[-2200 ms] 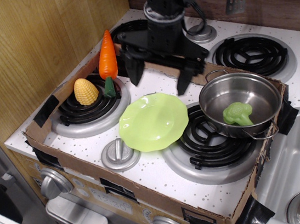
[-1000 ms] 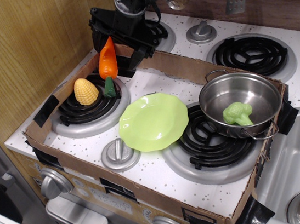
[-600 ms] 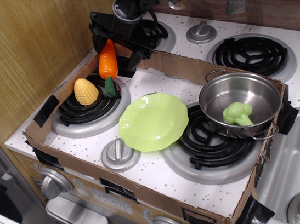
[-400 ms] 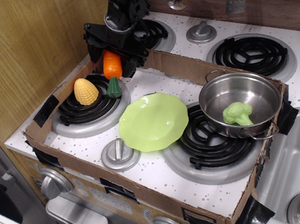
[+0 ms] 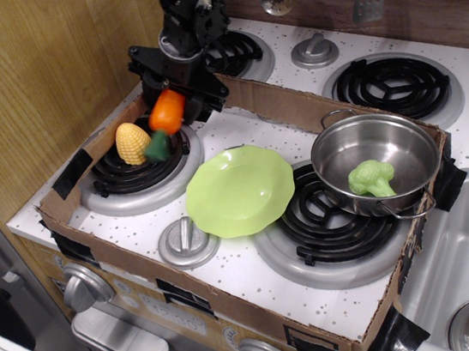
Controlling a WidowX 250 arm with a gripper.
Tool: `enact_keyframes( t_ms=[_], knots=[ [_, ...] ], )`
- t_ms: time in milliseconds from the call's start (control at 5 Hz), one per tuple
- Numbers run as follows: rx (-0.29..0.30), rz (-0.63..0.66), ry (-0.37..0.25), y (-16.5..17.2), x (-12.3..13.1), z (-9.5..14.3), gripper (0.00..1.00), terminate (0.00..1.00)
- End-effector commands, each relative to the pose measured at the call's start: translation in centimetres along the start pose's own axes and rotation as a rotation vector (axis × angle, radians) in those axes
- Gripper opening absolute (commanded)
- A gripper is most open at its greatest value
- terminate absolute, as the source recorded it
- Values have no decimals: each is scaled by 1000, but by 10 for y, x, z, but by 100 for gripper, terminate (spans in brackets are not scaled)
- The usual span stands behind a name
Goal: Put carrot on plate
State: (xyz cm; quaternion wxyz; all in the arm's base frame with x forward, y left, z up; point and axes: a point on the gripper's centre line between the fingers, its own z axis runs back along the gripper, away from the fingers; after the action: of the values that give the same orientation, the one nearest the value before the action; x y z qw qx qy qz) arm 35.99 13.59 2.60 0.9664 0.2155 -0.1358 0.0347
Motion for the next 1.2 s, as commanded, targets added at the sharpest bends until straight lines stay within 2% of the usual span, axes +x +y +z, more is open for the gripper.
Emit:
enact_keyframes(
  t_ms=[0, 200, 400, 600, 800, 1000],
  knots=[
    [64, 28, -21, 12, 31, 50, 0, 0],
    [53, 105, 25, 11, 43, 76, 0, 0],
    [-55, 189, 131, 4, 35, 93, 0, 0],
    [-219, 317, 240, -17, -2, 92, 0, 0],
    [-280, 405, 262, -30, -35, 84, 0, 0],
    [-337, 461, 284, -40, -53, 82, 0, 0]
  ],
)
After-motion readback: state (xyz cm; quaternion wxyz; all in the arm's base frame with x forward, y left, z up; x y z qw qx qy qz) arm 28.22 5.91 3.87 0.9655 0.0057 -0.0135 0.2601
